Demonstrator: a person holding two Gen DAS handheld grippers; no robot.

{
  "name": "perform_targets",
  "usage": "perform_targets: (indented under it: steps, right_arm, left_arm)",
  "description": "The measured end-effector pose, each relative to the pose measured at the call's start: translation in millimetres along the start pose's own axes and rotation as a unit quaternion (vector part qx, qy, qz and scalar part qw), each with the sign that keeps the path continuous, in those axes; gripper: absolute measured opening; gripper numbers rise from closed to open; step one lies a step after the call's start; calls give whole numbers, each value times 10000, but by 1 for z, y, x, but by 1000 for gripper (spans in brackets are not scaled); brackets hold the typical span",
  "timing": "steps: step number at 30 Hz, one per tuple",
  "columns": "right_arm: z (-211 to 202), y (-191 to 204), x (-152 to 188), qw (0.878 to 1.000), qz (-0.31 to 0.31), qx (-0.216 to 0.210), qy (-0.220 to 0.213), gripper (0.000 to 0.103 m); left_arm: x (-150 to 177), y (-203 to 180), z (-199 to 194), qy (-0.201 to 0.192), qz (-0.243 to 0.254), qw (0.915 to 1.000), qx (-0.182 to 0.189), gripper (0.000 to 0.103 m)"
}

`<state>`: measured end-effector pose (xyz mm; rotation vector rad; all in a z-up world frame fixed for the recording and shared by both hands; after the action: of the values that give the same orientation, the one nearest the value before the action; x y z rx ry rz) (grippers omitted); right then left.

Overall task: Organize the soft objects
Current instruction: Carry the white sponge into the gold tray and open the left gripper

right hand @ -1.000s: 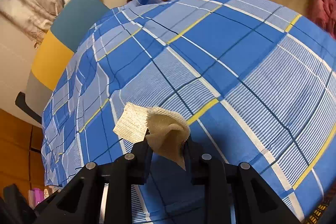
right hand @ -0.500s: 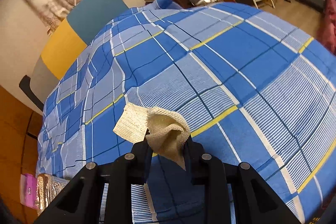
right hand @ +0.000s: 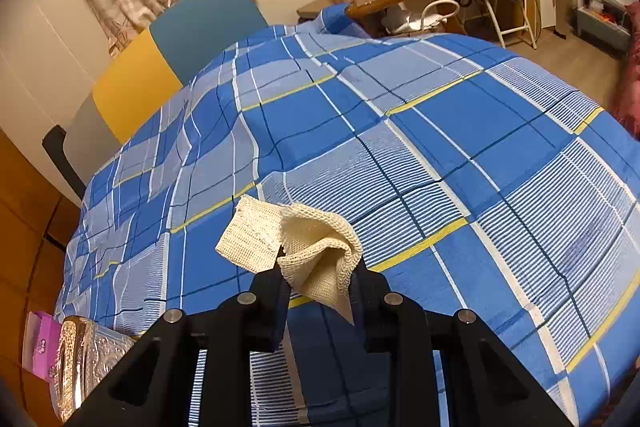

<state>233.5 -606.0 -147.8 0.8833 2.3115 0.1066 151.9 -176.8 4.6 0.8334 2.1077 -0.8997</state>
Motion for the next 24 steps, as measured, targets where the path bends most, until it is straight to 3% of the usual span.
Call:
perform_targets:
  steps: [5, 12, 17, 24]
  right_arm:
    - [-14, 6, 5, 9998, 123, -77, -102, 26]
    - [-59, 33, 10, 9990, 26, -296, -337, 26]
    - [-108, 61, 19, 9963, -47, -562, -650, 26]
    - [-170, 131, 53, 9884, -481, -1171, -839, 26]
  left_arm:
    - [18, 72, -41, -102, -539, 9962, -672, 64]
    - [80, 165, -53, 121, -1693, 9776, -1245, 64]
    - [124, 209, -44, 438, -2327, 9586, -1583, 64]
    - [163, 243, -33, 817, -2710, 9403, -1887, 70]
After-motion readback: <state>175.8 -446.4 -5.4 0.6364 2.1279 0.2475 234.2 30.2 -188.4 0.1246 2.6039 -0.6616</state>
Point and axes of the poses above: each gripper's, at about its wrist camera, not at the fingertips, and z roughly the way its jaws point, y to its left, x to its underside, the point moved 8 cm from there along z, roughly the way its jaws point, and after that the axes turned 9 degrees about x, right-handed, at the moved point
